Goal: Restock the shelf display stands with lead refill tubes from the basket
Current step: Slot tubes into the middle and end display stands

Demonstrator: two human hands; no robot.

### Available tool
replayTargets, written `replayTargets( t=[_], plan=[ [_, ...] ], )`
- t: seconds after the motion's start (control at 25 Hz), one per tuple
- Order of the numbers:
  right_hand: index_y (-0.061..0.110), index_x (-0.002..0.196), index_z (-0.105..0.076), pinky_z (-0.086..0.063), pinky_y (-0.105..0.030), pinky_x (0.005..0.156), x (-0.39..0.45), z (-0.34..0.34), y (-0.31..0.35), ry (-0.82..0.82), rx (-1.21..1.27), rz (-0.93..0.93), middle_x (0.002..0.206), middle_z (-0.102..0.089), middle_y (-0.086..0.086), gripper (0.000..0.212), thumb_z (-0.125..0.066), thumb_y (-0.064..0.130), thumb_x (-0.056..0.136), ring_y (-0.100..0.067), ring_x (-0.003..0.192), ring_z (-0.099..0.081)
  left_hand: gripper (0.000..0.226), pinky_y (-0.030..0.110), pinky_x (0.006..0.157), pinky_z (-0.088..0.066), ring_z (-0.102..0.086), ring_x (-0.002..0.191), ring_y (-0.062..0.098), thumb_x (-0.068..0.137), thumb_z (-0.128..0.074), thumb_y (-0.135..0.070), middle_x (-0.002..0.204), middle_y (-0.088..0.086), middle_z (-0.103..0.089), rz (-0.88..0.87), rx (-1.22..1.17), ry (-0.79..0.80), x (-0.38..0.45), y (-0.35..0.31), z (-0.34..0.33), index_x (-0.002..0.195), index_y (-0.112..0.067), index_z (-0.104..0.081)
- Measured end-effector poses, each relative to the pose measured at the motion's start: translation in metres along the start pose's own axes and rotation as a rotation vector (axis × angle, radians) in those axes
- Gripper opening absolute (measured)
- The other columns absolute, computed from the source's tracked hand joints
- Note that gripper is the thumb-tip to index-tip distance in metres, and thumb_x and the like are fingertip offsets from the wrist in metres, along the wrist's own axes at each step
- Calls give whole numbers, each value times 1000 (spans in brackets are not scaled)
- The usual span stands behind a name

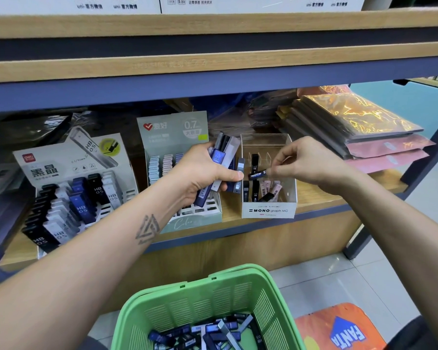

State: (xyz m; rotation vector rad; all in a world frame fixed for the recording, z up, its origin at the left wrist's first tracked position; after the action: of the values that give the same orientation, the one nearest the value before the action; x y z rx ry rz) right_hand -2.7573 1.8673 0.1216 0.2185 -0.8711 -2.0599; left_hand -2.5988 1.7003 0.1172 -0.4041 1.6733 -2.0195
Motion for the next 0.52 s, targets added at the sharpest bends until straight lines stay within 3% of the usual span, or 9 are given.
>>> replayTargets(
  t=[0.12, 0.28, 0.4, 0.52],
  plan=[
    [23, 82, -73, -56, -30, 74, 2, 2, 0, -5, -132, 67, 83, -72, 6, 17, -84, 10, 80, -11, 81, -68, 37, 43, 69, -61, -69, 73, 31, 67, -88, 3, 74, 5, -73, 0, 0, 9, 0, 0, 0, 93, -8, -64],
    [22, 85, -77, -48, -16, 67, 3, -2, 3, -4, -246, 145, 82, -70, 10, 16, -84, 8, 79, -4, 79, -66, 38, 48, 74, -60, -70, 77, 37, 67, -88, 2, 78, 8, -73, -7, 4, 13, -1, -1, -2, 94, -9, -64],
    [18, 94, -81, -51, -20, 75, 7, -10, 1, 8, -288, 183, 88, -71, 7, 16, -81, 7, 82, -11, 86, -69, 39, 53, 77, -59, -71, 88, 44, 67, -88, 2, 85, 12, -74, -1, 3, 7, -2, -2, -2, 96, -7, -64],
    [15, 108, -79, -48, -23, 87, 10, -25, -2, 6, -404, 283, 108, -73, -1, 25, -76, 3, 86, -19, 102, -68, 38, 53, 76, -59, -70, 85, 42, 67, -88, 2, 81, 10, -74, -4, 4, 8, -1, -1, -1, 94, -8, -64]
  ],
)
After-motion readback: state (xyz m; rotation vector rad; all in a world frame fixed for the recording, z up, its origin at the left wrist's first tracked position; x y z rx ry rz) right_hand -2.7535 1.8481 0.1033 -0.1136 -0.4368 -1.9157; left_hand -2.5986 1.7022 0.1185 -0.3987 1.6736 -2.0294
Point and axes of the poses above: each hand's wrist, its own x-axis towards the middle knuckle, its own z-axis out of the back of the hand, y = z × x, the point moved 1 cm from there along x, towards the middle knuckle
